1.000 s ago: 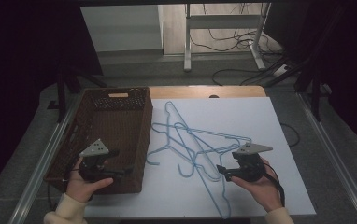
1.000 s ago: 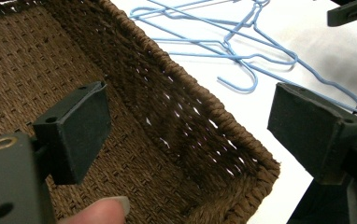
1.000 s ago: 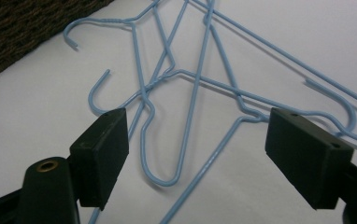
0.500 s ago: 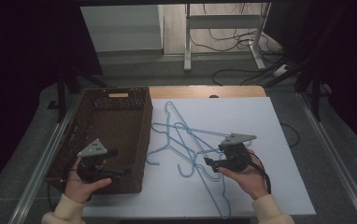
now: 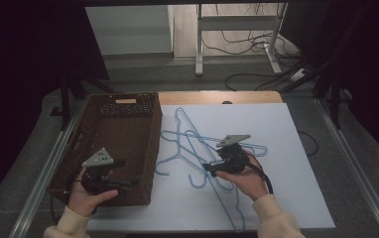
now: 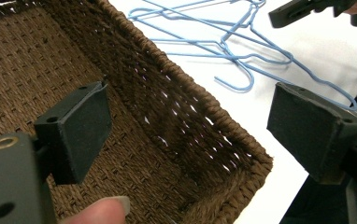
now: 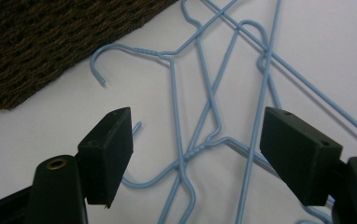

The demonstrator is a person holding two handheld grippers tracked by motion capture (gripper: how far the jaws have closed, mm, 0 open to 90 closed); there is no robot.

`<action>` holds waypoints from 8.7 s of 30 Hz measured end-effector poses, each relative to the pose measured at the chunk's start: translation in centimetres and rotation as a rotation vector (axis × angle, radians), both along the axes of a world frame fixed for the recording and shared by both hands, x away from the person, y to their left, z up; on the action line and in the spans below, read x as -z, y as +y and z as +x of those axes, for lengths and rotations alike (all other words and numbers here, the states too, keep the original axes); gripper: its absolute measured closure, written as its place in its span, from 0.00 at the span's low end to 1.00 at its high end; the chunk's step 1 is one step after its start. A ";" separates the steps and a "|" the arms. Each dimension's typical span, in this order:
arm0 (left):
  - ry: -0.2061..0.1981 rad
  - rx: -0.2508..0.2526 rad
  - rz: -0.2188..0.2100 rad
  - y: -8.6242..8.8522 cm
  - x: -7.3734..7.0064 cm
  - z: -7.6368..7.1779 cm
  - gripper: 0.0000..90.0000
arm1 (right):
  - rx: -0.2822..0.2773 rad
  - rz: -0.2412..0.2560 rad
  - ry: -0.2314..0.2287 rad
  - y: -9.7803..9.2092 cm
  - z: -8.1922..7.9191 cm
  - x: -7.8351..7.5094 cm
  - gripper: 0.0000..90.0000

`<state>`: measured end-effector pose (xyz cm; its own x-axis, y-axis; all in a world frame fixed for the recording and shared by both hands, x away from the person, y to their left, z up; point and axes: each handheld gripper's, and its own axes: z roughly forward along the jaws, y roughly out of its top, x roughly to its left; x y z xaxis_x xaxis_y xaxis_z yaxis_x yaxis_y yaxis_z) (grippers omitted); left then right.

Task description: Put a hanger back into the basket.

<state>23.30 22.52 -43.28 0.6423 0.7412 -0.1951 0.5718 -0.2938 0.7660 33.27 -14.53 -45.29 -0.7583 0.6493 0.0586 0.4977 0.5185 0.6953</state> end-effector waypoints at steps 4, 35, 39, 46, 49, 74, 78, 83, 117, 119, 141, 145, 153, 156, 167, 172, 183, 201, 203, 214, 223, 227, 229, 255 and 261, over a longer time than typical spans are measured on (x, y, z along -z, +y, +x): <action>0.000 0.000 0.001 0.0 0.0 0.1 0.15 | -0.010 -0.014 0.014 0.8 0.5 0.4 0.29; 0.008 0.003 0.007 0.1 0.2 0.2 0.15 | -0.071 -0.175 0.097 5.3 3.1 4.9 0.54; 0.010 0.001 0.004 0.2 0.3 0.2 0.15 | -0.066 -0.211 0.110 5.6 3.5 5.5 0.60; 0.011 0.002 0.008 0.1 0.3 0.2 0.15 | -0.079 -0.287 0.084 6.0 3.5 5.7 0.67; 0.013 0.002 0.009 0.1 0.3 0.2 0.15 | -0.093 -0.307 0.070 6.3 3.3 5.6 0.65; 0.009 -0.015 0.007 0.4 0.3 0.2 0.16 | -0.136 -0.238 0.164 6.4 3.7 5.4 0.97; 0.007 -0.016 0.008 0.4 0.3 0.2 0.16 | -0.142 -0.214 0.151 6.0 3.5 4.7 0.97; 0.007 -0.016 0.010 0.3 0.3 0.2 0.16 | -0.140 -0.116 0.158 4.8 3.2 3.2 0.97; -0.035 -0.018 -0.001 0.3 -0.5 -0.2 0.16 | -0.058 0.289 0.092 -1.4 2.9 -3.5 0.97; -0.035 -0.017 0.001 0.2 -0.6 -0.2 0.16 | -0.049 0.304 0.086 -1.6 2.8 -3.6 0.97; -0.055 -0.005 0.014 -0.8 -1.1 -0.3 0.17 | -0.100 0.359 0.121 -5.8 -0.5 -3.3 0.97; -0.063 0.007 0.017 -1.2 -1.2 -0.2 0.19 | -0.108 0.365 0.126 -6.5 -1.1 -3.3 0.97; -0.059 0.063 0.025 -2.7 -1.4 0.5 0.22 | -0.118 0.388 0.133 -7.7 -1.9 -3.4 0.97; -0.054 0.070 0.012 -3.2 -1.6 0.7 0.23 | -0.119 0.395 0.136 -8.2 -2.4 -3.4 0.97; -0.066 0.127 0.057 -6.2 -2.1 2.6 0.25 | -0.131 0.421 0.142 -9.9 -4.2 -3.5 0.97; -0.076 0.155 0.065 -7.6 -2.2 3.5 0.26 | -0.144 0.428 0.151 -10.0 -4.7 -3.4 0.97; -0.065 0.196 0.055 -9.0 -2.1 5.2 0.26 | -0.160 0.432 0.158 -10.1 -5.1 -3.5 0.97; -0.040 0.236 0.051 -11.3 -1.7 7.6 0.28 | -0.203 0.445 0.182 -9.6 -5.7 -3.4 0.97; -0.039 0.238 0.057 -11.4 -1.7 7.7 0.28 | -0.202 0.447 0.187 -9.6 -5.6 -3.3 0.97; -0.063 0.294 0.119 -13.5 -1.0 8.3 0.37 | -0.245 0.470 0.210 -9.3 -5.8 -3.5 0.97; -0.108 0.391 0.242 -14.7 -0.9 7.6 0.70 | -0.262 0.478 0.240 -10.0 -5.6 -3.5 0.97; -0.104 0.435 0.259 -14.6 -1.0 7.1 0.80 | -0.221 0.453 0.223 -10.6 -5.3 -3.5 0.96; -0.097 0.465 0.271 -14.7 -1.1 6.9 0.82 | -0.212 0.451 0.215 -10.9 -5.1 -3.5 0.93; -0.046 0.405 0.073 -12.9 -4.8 5.2 0.96 | 0.010 0.625 -0.021 -14.8 -4.8 -4.0 0.37; -0.027 0.351 0.025 -11.0 -5.7 5.3 0.96 | 0.036 0.569 -0.037 -15.0 -4.6 -3.4 0.34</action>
<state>28.64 11.52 -37.54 0.8637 0.4783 -0.1589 0.4120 -0.4883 0.7693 28.65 -29.53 -41.85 -0.7445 0.5488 0.3801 0.4779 0.0406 0.8775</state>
